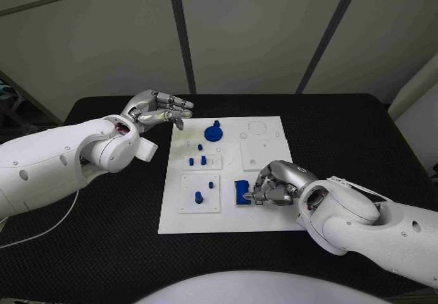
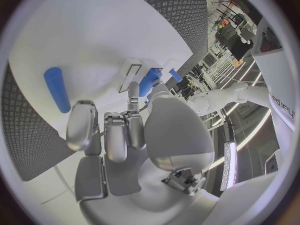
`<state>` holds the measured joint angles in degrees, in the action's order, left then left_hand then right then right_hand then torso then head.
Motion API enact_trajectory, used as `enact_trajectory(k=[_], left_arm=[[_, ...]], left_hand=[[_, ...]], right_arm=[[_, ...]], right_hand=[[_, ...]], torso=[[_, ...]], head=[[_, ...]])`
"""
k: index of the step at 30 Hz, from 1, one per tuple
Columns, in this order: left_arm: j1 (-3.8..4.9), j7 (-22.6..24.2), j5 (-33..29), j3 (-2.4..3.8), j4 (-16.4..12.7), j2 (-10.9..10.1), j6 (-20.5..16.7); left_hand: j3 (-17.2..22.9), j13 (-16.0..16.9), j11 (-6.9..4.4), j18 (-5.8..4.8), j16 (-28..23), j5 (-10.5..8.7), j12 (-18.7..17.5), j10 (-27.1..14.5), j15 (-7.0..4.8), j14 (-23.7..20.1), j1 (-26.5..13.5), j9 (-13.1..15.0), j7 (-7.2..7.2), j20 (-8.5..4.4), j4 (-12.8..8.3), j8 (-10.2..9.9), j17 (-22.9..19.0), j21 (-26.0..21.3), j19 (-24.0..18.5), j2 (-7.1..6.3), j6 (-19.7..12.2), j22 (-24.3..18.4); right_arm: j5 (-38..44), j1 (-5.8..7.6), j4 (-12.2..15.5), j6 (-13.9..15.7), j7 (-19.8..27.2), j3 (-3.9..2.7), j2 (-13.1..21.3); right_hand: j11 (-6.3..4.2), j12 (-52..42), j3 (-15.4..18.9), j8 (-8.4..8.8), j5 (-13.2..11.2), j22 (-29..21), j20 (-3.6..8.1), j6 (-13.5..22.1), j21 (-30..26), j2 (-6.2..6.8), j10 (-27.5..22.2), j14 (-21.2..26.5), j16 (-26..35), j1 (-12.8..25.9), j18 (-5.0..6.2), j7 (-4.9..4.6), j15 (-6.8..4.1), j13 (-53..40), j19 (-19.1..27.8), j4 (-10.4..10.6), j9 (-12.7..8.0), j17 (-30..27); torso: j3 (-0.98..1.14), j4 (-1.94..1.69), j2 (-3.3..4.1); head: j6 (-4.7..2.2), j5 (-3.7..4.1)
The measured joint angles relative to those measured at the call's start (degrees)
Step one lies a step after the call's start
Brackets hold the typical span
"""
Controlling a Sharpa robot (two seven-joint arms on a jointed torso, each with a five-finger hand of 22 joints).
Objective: Assemble the parts on the task board
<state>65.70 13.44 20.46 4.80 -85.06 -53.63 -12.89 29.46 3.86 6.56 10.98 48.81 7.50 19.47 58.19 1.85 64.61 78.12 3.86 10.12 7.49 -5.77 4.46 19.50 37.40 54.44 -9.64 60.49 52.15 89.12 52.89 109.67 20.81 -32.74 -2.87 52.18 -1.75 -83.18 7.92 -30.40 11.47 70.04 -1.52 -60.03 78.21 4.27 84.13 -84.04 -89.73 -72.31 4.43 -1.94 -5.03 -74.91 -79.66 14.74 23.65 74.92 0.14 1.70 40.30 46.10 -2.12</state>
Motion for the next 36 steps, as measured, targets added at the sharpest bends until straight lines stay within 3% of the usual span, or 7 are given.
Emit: enact_trajectory(k=[6,10,13,18,22,29,36], left_arm=[[0.00,0.0,0.0,0.00,0.0,0.0,0.0],[-0.02,0.0,0.0,0.00,0.1,0.0,0.1],[-0.06,-0.1,0.0,0.00,0.1,0.0,0.1],[-0.08,-0.1,0.0,0.00,0.1,0.1,0.1],[-0.09,-0.1,0.0,0.00,0.2,0.2,0.0],[-0.31,-0.1,0.0,0.00,0.2,0.4,0.0],[-0.52,-0.1,0.0,-0.01,0.2,0.4,0.0]], left_hand=[[0.0,0.0,0.00,0.00,0.0,0.00,0.0,0.0,0.00,0.0,0.0,0.0,0.00,0.00,0.0,0.0,0.0,0.0,0.0,0.00,0.0,0.0],[0.0,0.0,0.00,0.00,0.0,0.00,0.0,0.0,0.00,0.0,0.0,0.0,0.00,0.00,0.0,0.0,0.0,0.0,0.0,0.00,0.0,0.0],[0.0,0.0,0.00,0.00,0.0,0.00,0.0,0.0,0.00,0.0,0.0,0.0,0.00,0.00,0.0,0.0,0.0,0.0,0.0,0.00,0.0,0.0],[0.0,0.0,0.00,0.00,0.0,0.00,0.0,0.0,0.00,0.0,0.0,0.0,0.00,0.00,0.0,0.0,0.0,0.0,0.0,0.00,0.0,0.0],[0.0,0.0,0.00,0.00,0.0,0.00,0.0,0.0,0.00,0.0,0.0,0.0,0.00,0.00,0.0,0.0,0.0,0.0,0.0,0.00,0.0,0.0],[0.0,0.0,0.00,0.00,0.0,0.00,0.0,0.0,0.00,0.0,0.0,0.0,0.00,0.00,0.0,0.0,0.0,0.0,0.0,0.00,0.0,0.0],[0.0,0.0,0.01,0.01,0.0,0.00,0.0,0.0,0.00,0.0,-0.2,0.0,0.00,0.00,0.0,0.0,-0.1,0.0,0.0,0.24,0.0,0.0]], right_arm=[[0.1,0.01,0.4,1.1,0.4,-0.01,0.6],[-0.9,0.01,1.6,4.0,2.4,-0.02,3.0],[-2.4,0.02,2.5,5.6,4.2,-0.25,5.7],[-4.5,0.27,2.5,6.5,6.0,-0.62,10.6],[-4.6,0.32,2.2,6.2,6.6,-0.67,13.2],[-3.0,0.28,2.5,5.1,6.4,-0.68,14.6],[-1.9,0.25,2.3,3.6,5.4,-0.68,14.5]], right_hand=[[0.00,0.0,-0.1,0.12,0.2,-0.4,0.22,1.2,-0.4,-0.61,0.0,0.0,0.0,-1.5,0.01,-0.25,0.00,0.0,0.2,-0.4,-0.1,0.0],[0.86,0.7,0.3,3.52,2.4,-1.4,-0.42,3.7,-1.1,-2.18,-0.2,0.1,0.0,-3.1,0.01,-1.67,0.59,0.0,0.8,0.0,-1.9,0.0],[1.35,1.1,0.4,6.10,3.3,-1.8,-0.72,3.9,-1.4,-3.17,-0.1,-0.1,0.0,-4.1,0.01,-1.85,0.94,0.0,1.1,0.2,-3.3,0.0],[1.77,1.4,1.6,9.75,4.0,-2.0,-0.93,2.8,-1.5,-3.46,-0.1,-0.1,0.0,-5.3,0.01,-2.91,1.36,-0.1,1.4,0.4,-5.4,0.0],[1.77,1.4,2.2,11.56,4.0,-1.8,-1.14,1.1,-1.5,-3.71,-0.1,-0.1,0.0,-5.5,0.00,-2.74,1.36,-0.1,1.1,1.0,-6.7,0.0],[1.76,1.4,3.3,12.65,4.0,-1.3,-1.14,-0.7,-1.5,-3.68,-0.1,-0.1,0.0,-6.1,0.00,-2.48,1.36,-0.1,1.1,1.3,-7.8,0.0],[1.76,2.0,4.3,12.65,5.8,-1.4,-1.14,-2.6,-1.5,-3.68,-0.1,-0.1,0.0,-6.1,0.01,-1.96,1.36,-0.1,1.1,1.7,-7.9,0.0]], torso=[[0.01,0.01,-0.05],[0.04,0.05,-0.05],[0.02,0.06,-0.09],[-0.05,0.13,-0.13],[-0.05,0.26,-0.13],[0.08,0.46,-0.09],[0.00,0.23,-0.06]], head=[[-0.14,0.21],[-0.32,0.38],[-0.51,0.70],[-0.85,1.28],[-1.02,1.78],[-1.24,2.76],[-1.12,3.35]])
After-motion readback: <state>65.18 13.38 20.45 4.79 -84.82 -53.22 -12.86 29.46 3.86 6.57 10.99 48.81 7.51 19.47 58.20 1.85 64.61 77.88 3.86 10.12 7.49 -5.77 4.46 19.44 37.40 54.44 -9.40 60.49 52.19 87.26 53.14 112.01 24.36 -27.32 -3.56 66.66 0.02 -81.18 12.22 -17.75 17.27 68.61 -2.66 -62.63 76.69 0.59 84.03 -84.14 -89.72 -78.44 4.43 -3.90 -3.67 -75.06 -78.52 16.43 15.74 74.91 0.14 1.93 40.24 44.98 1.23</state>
